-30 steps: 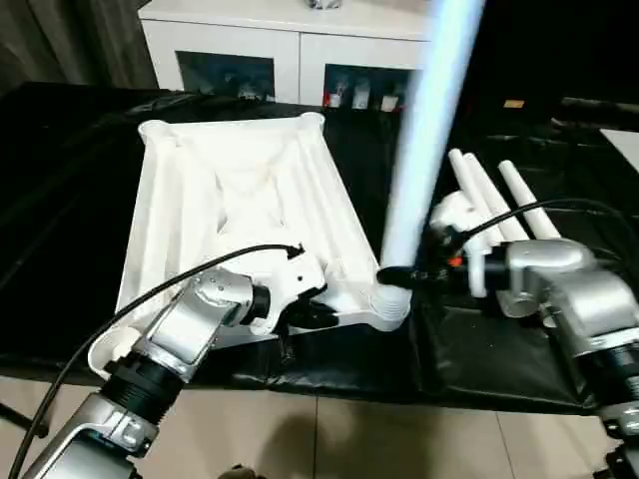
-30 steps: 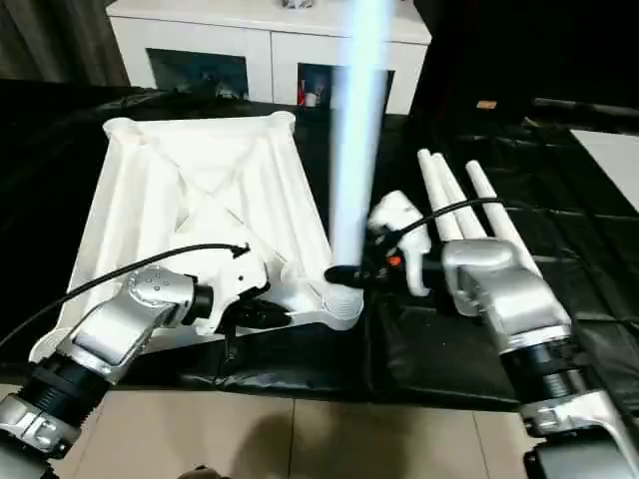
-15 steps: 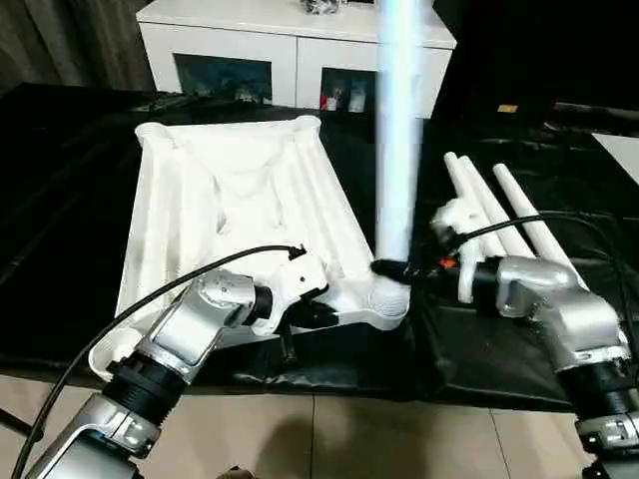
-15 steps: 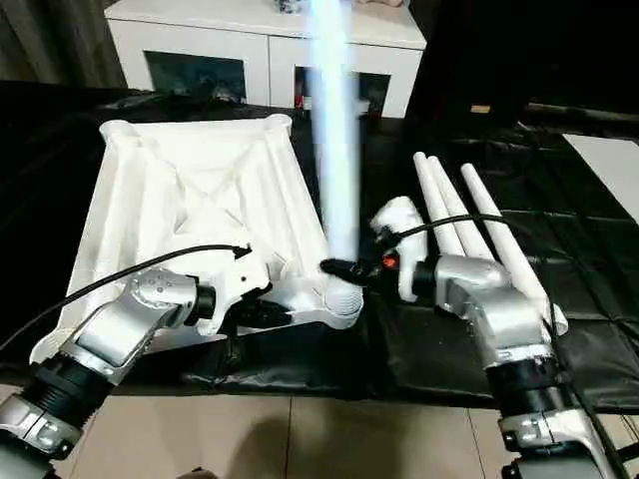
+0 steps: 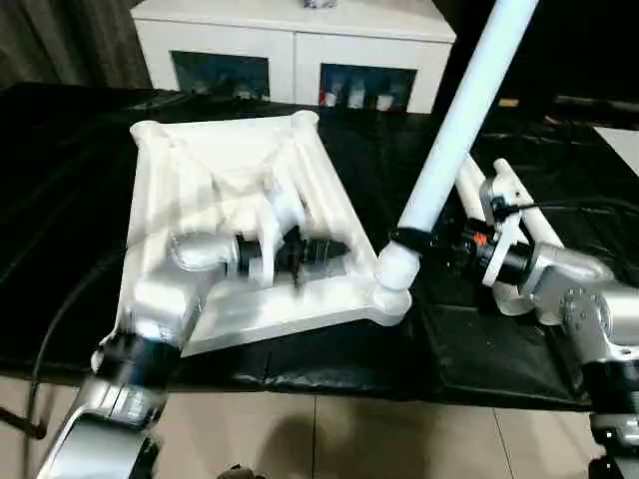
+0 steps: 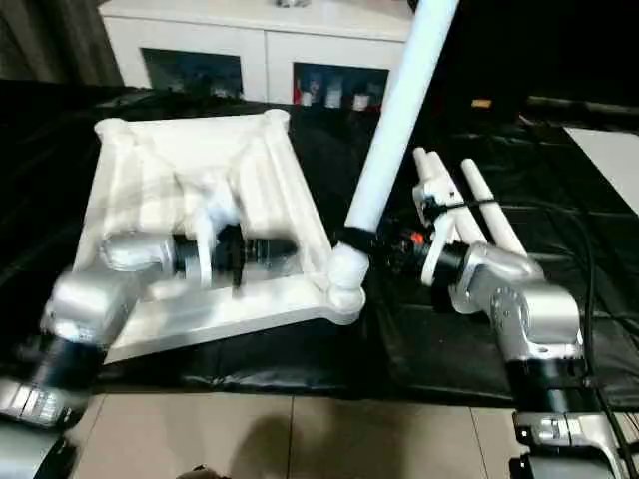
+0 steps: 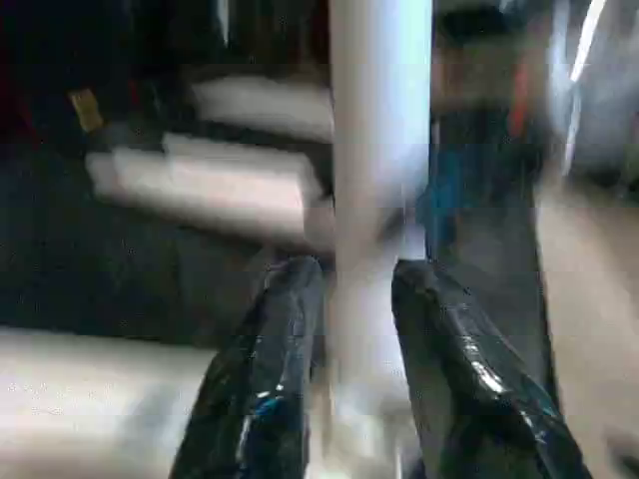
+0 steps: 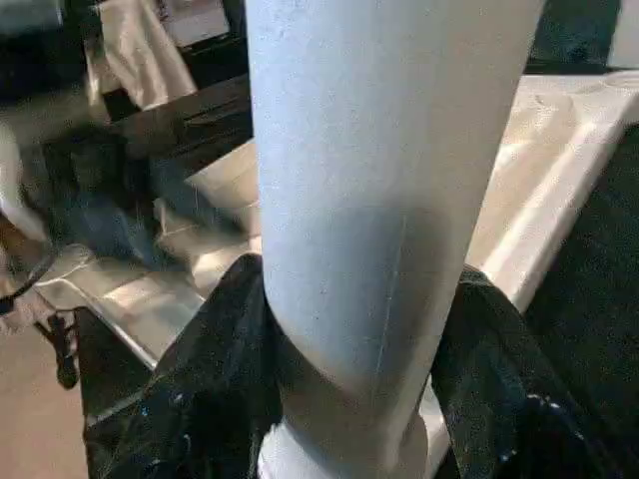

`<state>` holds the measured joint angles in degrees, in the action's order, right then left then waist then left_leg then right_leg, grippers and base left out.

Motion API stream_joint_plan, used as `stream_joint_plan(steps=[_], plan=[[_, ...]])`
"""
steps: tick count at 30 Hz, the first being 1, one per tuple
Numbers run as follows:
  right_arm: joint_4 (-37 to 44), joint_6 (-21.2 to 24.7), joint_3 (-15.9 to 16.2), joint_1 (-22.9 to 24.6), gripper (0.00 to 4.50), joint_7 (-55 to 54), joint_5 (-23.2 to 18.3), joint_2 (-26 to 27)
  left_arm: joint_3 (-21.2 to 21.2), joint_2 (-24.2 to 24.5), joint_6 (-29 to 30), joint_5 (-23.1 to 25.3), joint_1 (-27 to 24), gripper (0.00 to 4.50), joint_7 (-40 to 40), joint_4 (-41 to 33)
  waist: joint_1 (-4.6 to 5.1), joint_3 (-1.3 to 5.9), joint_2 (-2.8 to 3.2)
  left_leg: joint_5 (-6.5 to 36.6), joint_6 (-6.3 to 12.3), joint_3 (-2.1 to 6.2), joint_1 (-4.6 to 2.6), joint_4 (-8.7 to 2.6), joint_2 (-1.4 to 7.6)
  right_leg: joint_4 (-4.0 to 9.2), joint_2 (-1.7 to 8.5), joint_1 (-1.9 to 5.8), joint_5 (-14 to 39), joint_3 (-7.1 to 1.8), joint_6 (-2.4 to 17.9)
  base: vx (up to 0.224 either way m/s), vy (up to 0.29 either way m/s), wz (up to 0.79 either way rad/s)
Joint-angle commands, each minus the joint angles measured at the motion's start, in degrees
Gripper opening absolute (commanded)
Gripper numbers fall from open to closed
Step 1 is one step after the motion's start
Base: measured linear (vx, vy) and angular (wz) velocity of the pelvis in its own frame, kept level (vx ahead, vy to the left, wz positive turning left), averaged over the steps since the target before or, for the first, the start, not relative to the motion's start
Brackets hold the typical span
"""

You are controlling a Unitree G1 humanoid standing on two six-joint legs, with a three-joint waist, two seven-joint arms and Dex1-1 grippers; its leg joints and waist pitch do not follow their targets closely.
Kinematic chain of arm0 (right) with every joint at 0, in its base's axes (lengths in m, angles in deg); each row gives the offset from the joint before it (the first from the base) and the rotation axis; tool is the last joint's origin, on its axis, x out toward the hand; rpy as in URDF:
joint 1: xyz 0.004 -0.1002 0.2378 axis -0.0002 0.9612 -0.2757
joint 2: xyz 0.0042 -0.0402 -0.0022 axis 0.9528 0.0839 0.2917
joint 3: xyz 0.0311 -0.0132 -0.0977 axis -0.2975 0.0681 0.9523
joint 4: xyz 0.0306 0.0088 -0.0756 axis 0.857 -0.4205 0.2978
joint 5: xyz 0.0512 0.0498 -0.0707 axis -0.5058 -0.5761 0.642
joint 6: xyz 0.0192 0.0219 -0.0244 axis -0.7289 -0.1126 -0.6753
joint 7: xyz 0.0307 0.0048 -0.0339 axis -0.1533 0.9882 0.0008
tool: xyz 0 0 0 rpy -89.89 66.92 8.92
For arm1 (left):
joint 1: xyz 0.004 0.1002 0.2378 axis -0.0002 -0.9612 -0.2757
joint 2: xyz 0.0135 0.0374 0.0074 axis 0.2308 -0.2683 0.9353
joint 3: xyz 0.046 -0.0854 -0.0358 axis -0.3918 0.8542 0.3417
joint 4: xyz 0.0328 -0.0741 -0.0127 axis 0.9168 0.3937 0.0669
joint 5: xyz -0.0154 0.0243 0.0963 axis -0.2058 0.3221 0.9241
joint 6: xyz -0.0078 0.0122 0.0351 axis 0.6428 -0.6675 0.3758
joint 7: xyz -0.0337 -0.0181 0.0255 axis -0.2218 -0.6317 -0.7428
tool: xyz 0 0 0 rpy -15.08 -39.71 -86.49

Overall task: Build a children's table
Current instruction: Insert table leg to table base

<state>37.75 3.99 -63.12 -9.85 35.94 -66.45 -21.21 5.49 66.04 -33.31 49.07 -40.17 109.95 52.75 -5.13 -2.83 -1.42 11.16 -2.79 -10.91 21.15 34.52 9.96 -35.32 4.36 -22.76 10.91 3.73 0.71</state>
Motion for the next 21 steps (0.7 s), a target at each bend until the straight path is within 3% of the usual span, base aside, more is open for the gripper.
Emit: stream_joint_plan(steps=[1, 2, 6, 14, 21], plan=[[2.2, 0.7, 0.5, -1.1, 1.83, -0.1, -0.2, -0.9, 2.1, -0.8, 2.2, -3.4, 1.2, 1.74, -0.7, -2.1, 0.08, 3.57, 0.07, 8.2, 1.54, 1.18, -0.99, -3.94, 3.37, 3.55, 4.32, 2.95, 5.7, -2.85, 15.9, 0.000, 0.000, 0.00], [3.5, 1.7, 2.0, -1.4, 1.83, 0.5, -0.1, -1.0, 3.8, -2.5, 5.0, -7.6, 2.1, 1.74, -0.9, -4.1, -0.01, 3.56, 0.09, 7.5, 1.71, 1.25, -0.93, -3.95, 3.42, 3.48, 4.39, 3.02, 5.9, -2.86, 15.4, 0.000, 0.000, 0.00], [5.0, 2.3, 4.4, -1.7, 1.83, 1.4, 0.3, -0.6, 4.5, -5.9, 7.5, -10.9, 3.6, 2.16, -3.4, -4.8, -0.04, 3.69, -0.11, 6.1, 2.43, 1.21, -0.74, -3.80, 3.38, 3.47, 4.31, 3.13, 4.7, -2.89, 15.4, 0.000, 0.000, 0.00], [8.1, 3.2, 6.8, -2.3, 1.83, 1.1, 0.1, 0.8, 1.3, -8.8, 7.1, -6.9, 4.0, 2.66, -7.3, -2.9, 0.10, 3.67, 0.08, 6.6, 2.62, 1.36, -0.75, -3.88, 3.39, 3.85, 4.20, 3.16, 5.9, -2.93, 13.4, 0.000, 0.000, 0.00], [8.6, 2.8, 8.5, -1.8, 1.83, 1.1, 1.4, 0.3, 0.6, -9.6, 5.8, -4.8, 4.4, 3.19, -10.9, -1.5, -0.04, 3.72, 0.02, 6.1, 2.40, 1.34, -0.74, -3.80, 3.35, 3.74, 4.23, 3.21, 4.7, -2.97, 13.6, 0.000, 0.000, 0.00]])
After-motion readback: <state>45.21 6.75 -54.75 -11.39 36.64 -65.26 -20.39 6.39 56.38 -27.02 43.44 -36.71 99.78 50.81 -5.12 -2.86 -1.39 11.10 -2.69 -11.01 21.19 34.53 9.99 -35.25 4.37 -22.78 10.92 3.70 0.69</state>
